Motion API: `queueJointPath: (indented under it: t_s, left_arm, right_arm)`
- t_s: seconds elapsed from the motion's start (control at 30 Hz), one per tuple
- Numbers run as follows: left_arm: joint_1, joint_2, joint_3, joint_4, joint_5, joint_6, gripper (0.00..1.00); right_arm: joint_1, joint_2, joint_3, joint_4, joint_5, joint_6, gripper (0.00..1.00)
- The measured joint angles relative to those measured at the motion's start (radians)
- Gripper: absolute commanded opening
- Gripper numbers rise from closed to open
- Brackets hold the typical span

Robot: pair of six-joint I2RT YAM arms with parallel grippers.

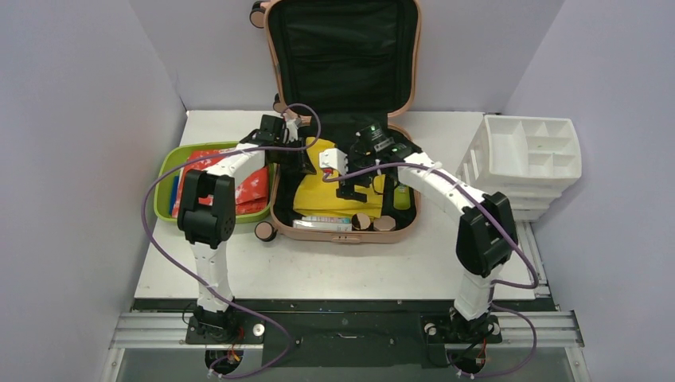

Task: Open, take out, and arrange the luggage
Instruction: Pick up the clothes from the opened luggage.

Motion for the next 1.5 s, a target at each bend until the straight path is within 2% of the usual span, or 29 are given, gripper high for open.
queueJointPath:
  t_s: [0.03, 0.1, 0.4, 0.57, 0.77, 0.97, 1.23, 1.27, 1.3, 1.33, 1.37, 1.4, 1.43, 1.5]
  left_arm:
    - [0.003, 0.000, 0.000, 0.000, -0.002, -0.001, 0.05]
    - [0.010, 0.000, 0.000, -0.002, -0.007, -0.003, 0.00]
    - [0.012, 0.000, 0.079, -0.096, -0.031, -0.026, 0.00]
    - [0.000, -0.029, 0.153, -0.185, -0.097, -0.066, 0.00]
    - [0.002, -0.156, 0.163, -0.280, -0.218, -0.087, 0.00]
    - [0.082, -0.256, 0.164, -0.344, -0.318, -0.082, 0.00]
    - [0.193, -0.249, 0.187, -0.420, -0.353, -0.016, 0.01]
    - [0.198, -0.241, 0.194, -0.425, -0.348, -0.003, 0.08]
    - [0.204, -0.232, 0.198, -0.428, -0.341, 0.009, 0.25]
    - [0.209, -0.225, 0.199, -0.428, -0.336, 0.021, 0.35]
    - [0.215, -0.219, 0.199, -0.429, -0.332, 0.037, 0.51]
    - [0.221, -0.214, 0.199, -0.427, -0.331, 0.049, 0.57]
    - [0.229, -0.211, 0.199, -0.423, -0.331, 0.060, 0.67]
    - [0.245, -0.209, 0.198, -0.414, -0.327, 0.074, 0.74]
  right_arm:
    - [-0.010, -0.016, -0.008, -0.006, -0.002, 0.000, 0.92]
    - [-0.036, -0.071, -0.035, -0.018, -0.011, 0.000, 0.92]
    - [-0.175, -0.357, -0.156, -0.037, -0.055, -0.001, 0.92]
    - [-0.230, -0.437, -0.231, -0.045, -0.059, -0.005, 0.92]
    - [-0.246, -0.491, -0.326, -0.044, -0.060, 0.009, 0.92]
    - [-0.246, -0.526, -0.374, -0.015, -0.062, 0.045, 0.92]
    - [-0.239, -0.592, -0.417, 0.031, -0.064, 0.082, 0.92]
    - [-0.239, -0.600, -0.424, 0.032, -0.064, 0.084, 0.92]
    - [-0.239, -0.605, -0.430, 0.036, -0.066, 0.087, 0.92]
    - [-0.239, -0.608, -0.436, 0.039, -0.066, 0.087, 0.92]
    - [-0.239, -0.610, -0.440, 0.039, -0.068, 0.088, 0.92]
    - [-0.239, -0.612, -0.444, 0.041, -0.068, 0.088, 0.92]
    - [-0.239, -0.612, -0.448, 0.043, -0.069, 0.090, 0.92]
    - [-0.239, -0.612, -0.455, 0.047, -0.069, 0.091, 0.92]
